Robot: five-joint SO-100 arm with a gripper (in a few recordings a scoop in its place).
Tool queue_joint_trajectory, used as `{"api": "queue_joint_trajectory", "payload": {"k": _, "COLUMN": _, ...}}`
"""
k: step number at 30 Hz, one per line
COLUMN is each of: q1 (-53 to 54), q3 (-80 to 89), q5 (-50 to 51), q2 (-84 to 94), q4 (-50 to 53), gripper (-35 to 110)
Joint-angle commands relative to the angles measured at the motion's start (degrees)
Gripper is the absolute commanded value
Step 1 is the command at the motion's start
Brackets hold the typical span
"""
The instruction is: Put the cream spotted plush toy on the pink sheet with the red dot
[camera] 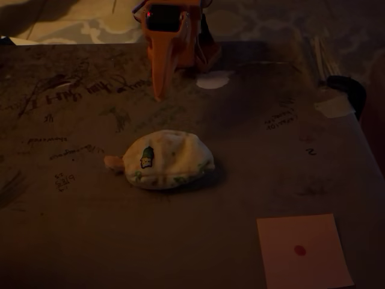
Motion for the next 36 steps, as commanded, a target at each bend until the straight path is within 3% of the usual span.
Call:
{"api": "queue_joint_trajectory", "payload": {"k": 1, "q1": -1.14, "q3": -0.88, "q5": -1.93, "q2": 0.44, "q4": -1.05, "gripper": 0}}
{"api": "queue_joint_trajectory", "payload": {"k": 36, "q1": -2.29, "q3": -0.88, "q5": -3.16, "q2": 0.44, "q4": -1.05, "gripper": 0}}
